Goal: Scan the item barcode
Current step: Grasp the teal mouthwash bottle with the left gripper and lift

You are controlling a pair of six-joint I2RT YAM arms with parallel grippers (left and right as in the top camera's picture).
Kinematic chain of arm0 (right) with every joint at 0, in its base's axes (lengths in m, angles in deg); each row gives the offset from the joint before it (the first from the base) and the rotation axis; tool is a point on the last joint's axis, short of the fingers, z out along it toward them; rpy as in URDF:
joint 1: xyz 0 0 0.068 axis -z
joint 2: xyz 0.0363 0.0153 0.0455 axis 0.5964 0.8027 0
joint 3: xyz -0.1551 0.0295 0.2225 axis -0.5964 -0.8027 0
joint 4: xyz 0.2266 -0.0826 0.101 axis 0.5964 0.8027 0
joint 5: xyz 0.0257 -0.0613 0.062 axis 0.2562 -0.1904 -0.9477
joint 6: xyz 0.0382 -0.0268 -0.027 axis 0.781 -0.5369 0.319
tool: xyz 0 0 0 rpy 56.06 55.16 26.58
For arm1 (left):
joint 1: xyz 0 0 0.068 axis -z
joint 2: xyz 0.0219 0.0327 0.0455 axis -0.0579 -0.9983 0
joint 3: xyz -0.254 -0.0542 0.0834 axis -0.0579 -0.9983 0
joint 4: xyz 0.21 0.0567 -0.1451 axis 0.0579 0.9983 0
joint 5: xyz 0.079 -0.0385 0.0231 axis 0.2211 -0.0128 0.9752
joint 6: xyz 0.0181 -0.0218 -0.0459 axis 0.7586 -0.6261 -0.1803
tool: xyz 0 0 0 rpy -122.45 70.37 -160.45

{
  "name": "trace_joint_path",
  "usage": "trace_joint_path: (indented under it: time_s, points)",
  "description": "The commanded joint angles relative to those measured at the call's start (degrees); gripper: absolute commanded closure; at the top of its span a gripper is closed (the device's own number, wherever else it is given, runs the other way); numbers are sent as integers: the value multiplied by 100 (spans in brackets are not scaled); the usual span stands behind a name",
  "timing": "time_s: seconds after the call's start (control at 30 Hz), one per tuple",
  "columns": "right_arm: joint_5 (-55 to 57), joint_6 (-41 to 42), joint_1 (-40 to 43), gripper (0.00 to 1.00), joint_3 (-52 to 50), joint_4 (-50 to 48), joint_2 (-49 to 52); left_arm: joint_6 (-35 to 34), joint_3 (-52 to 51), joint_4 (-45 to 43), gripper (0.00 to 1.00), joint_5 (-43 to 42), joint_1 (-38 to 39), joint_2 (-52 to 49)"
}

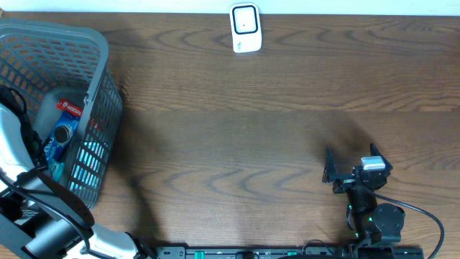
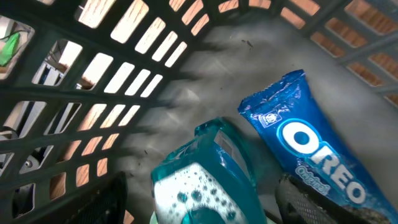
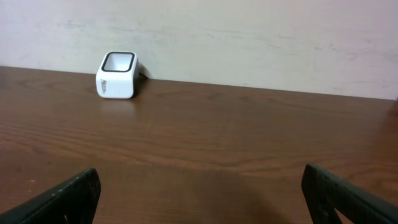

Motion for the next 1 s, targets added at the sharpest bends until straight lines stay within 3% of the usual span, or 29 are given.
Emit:
trace_joint_path:
  time_s: [0.0, 0.13, 0.33, 0.47, 0.83, 0.97]
  points:
    - [50, 74, -46, 1, -13, 17, -39, -138, -234, -122, 23, 17, -20, -59]
    - [48, 74, -46, 1, -13, 17, -39, -138, -442, -319, 27, -4, -20, -59]
    - [50, 74, -46, 1, -13, 17, -39, -136, -444, -350, 62, 37, -20, -57]
    - [50, 74, -46, 1, -13, 17, -39, 24, -442, -354, 63, 37, -20, -57]
    - [48, 74, -46, 1, -13, 17, -39, 1416, 334, -315, 63, 4, -17, 107]
    - [48, 74, -46, 1, -13, 17, -39, 1670, 890, -262, 63, -463, -20, 431]
